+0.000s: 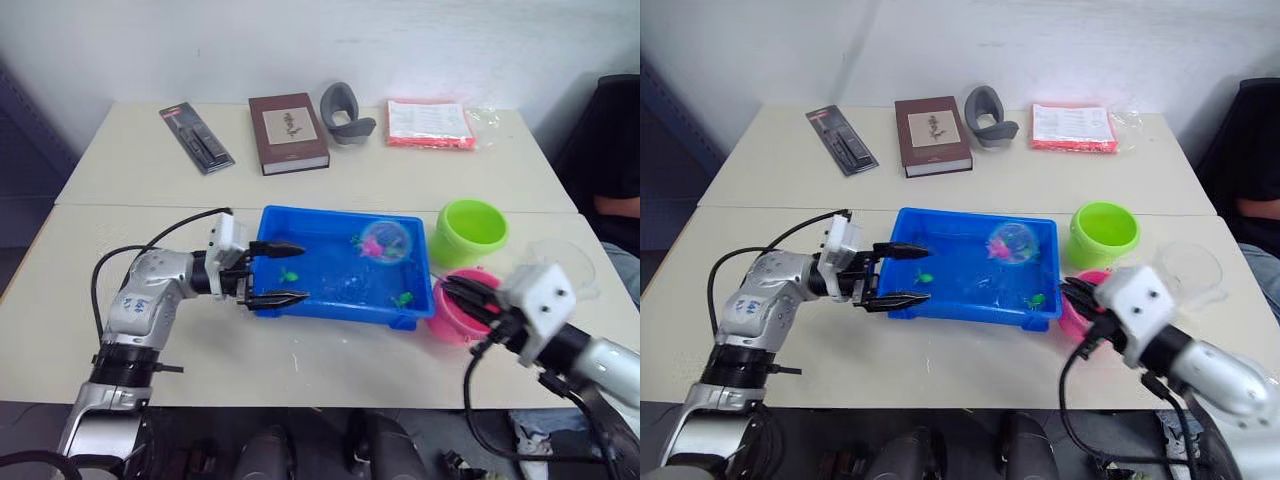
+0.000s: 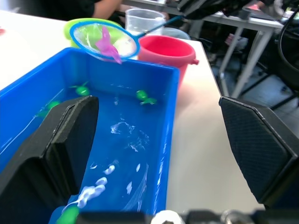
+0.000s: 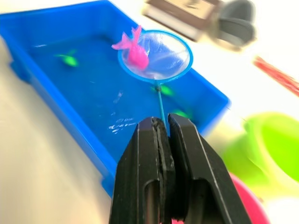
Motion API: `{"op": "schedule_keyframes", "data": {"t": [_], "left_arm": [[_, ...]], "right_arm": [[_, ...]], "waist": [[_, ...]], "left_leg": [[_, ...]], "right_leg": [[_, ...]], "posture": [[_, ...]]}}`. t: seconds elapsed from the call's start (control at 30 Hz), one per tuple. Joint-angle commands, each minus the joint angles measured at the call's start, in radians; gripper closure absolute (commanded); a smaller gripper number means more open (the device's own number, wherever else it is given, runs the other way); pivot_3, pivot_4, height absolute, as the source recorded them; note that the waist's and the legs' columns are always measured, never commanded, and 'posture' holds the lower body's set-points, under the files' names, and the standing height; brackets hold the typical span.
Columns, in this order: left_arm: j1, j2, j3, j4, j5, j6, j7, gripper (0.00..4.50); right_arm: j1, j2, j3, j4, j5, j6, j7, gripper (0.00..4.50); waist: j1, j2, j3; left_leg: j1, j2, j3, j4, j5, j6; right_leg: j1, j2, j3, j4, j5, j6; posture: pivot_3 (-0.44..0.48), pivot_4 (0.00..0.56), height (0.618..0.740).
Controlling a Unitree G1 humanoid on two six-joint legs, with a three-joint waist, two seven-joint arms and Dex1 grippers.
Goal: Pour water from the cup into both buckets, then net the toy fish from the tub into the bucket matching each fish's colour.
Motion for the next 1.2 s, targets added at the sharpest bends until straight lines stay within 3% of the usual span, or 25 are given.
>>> {"op": "schedule_keyframes", "data": {"t": [0.03, 0.27, 0.53, 0.6, 0.67, 0.77, 1.2], "left_arm": [[-0.052, -0.017, -0.020, 0.040, 0.007, -0.028, -0.033, 0.06], [-0.136, -0.057, -0.048, 0.150, 0.031, -0.065, -0.082, 0.06], [-0.166, -0.081, -0.048, 0.203, 0.047, -0.099, -0.100, 0.06], [-0.167, -0.083, -0.046, 0.208, 0.047, -0.104, -0.103, 0.06], [-0.169, -0.086, -0.045, 0.211, 0.047, -0.107, -0.101, 0.06], [-0.167, -0.089, -0.044, 0.211, 0.046, -0.111, -0.099, 0.06], [-0.158, -0.101, -0.042, 0.211, 0.042, -0.124, -0.098, 0.06]], "right_arm": [[0.118, 0.041, -0.146, -0.079, 0.020, -0.084, 0.021, 4.50], [0.356, 0.120, -0.304, -0.046, -0.074, -0.294, 0.049, 4.50], [0.501, 0.128, -0.290, 0.140, -0.419, -0.746, 0.038, 4.50], [0.510, 0.115, -0.302, 0.197, -0.538, -0.864, -0.006, 4.50], [0.508, 0.083, -0.359, 0.275, -0.760, -1.051, -0.140, 4.50], [0.503, 0.055, -0.394, 0.352, -0.942, -1.231, -0.275, 4.50], [0.505, 0.039, -0.417, 0.414, -1.165, -1.442, -0.502, 4.50]], "waist": [[0.001, 0.000, 0.000], [0.002, 0.001, -0.001], [-0.002, 0.001, -0.001], [-0.002, 0.001, -0.001], [-0.002, 0.001, -0.001], [-0.001, 0.001, -0.001], [-0.003, 0.001, -0.001]], "left_leg": [[0.000, 0.000, 0.000, 0.000, 0.000, 0.000], [0.002, -0.001, 0.001, 0.000, 0.000, 0.000], [0.004, -0.001, 0.003, -0.001, 0.000, 0.000], [0.006, 0.000, 0.005, -0.001, 0.000, 0.000], [0.008, 0.000, 0.006, -0.002, 0.000, 0.000], [0.011, 0.000, 0.009, -0.003, 0.000, -0.001], [0.017, 0.002, 0.008, -0.004, 0.000, -0.003]], "right_leg": [[0.000, 0.000, 0.001, 0.000, 0.000, 0.000], [0.001, 0.001, 0.002, 0.000, 0.000, 0.000], [0.001, 0.002, 0.005, 0.000, 0.000, 0.000], [0.001, 0.002, 0.007, 0.000, 0.000, 0.000], [0.002, 0.002, 0.009, -0.002, 0.000, 0.000], [0.003, 0.001, 0.014, -0.001, 0.000, 0.000], [0.009, 0.002, 0.021, -0.001, -0.002, -0.002]], "posture": [[0.000, 0.150, 0.740], [0.000, 0.150, 0.740], [0.000, 0.150, 0.740], [0.000, 0.150, 0.740], [0.000, 0.150, 0.740], [0.000, 0.150, 0.740], [0.000, 0.150, 0.740]]}}
